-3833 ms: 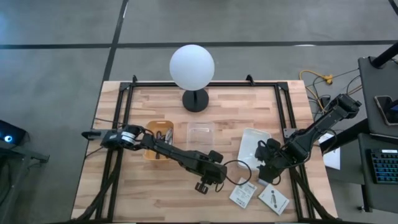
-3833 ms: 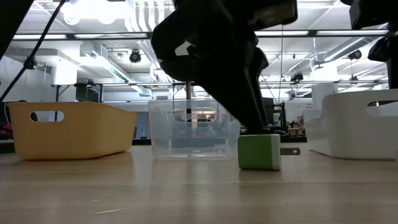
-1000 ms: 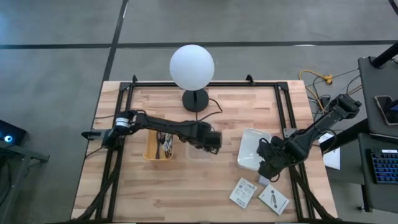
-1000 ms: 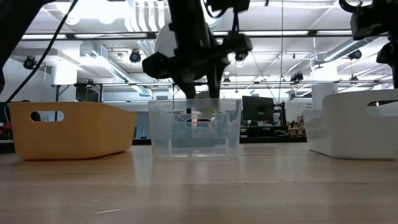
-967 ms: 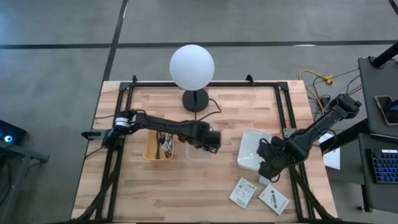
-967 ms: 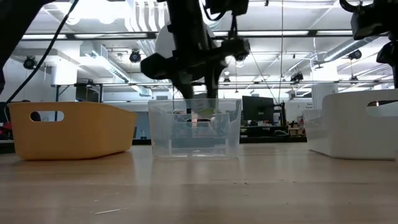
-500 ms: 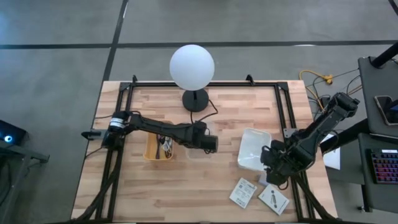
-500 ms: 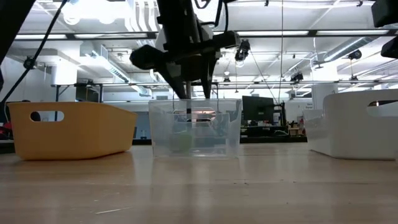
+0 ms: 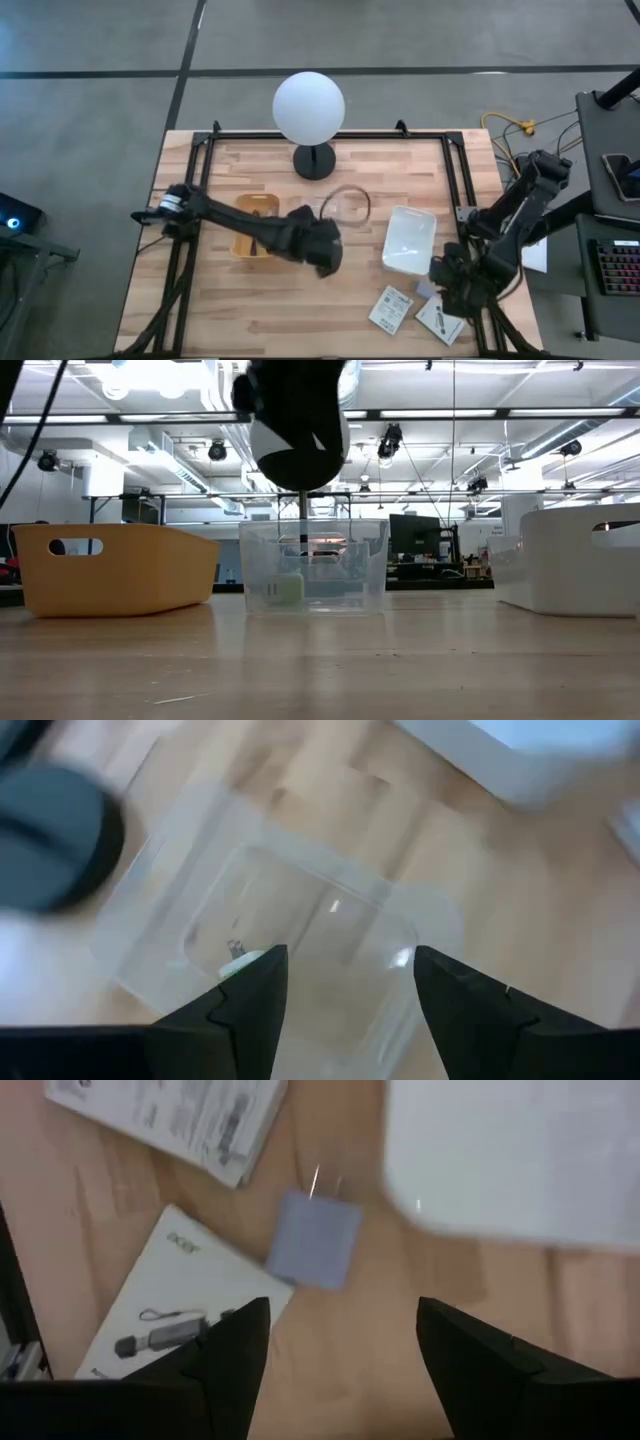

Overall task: Pick and place items into bin
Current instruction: Put the purple charger adapter into the transparent bin

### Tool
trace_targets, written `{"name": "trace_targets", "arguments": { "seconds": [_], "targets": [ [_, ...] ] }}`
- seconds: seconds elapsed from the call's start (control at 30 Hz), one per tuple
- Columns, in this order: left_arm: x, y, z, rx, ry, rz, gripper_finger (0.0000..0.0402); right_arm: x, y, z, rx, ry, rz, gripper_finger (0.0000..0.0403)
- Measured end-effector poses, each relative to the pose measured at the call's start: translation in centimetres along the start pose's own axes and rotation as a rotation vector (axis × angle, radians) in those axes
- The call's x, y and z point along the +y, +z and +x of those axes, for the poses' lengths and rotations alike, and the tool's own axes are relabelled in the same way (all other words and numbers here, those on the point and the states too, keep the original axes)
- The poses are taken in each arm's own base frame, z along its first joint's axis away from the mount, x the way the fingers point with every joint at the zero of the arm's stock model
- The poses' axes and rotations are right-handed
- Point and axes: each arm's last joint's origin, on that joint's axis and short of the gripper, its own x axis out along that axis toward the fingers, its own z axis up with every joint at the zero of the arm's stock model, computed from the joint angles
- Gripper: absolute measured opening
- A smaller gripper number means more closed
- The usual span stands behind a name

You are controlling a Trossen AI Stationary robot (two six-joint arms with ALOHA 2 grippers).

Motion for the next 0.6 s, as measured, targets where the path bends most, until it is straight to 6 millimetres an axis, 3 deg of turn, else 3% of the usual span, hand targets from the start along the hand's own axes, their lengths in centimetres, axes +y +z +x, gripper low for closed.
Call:
{"name": "trace_targets", "arguments": {
  "seconds": [0.2,0.4,0.6],
  "targets": [
    [-1.4,-1.6,-1.3,0.023,-0.02,0.392,0.0201,1.7,-0.7,2.7,0.035,-0.125,0.135,0.0238],
    [-1.0,-2.2,-1.6,0.067,0.007,0.489,0.0201,4.1,-0.1,4.0,0.015,-0.203,0.163,0.0241],
    [-1.0,-2.2,-1.6,0.064,0.006,0.524,0.0201,5.1,0.3,4.1,0.023,-0.233,0.093,0.0275]
  ]
}}
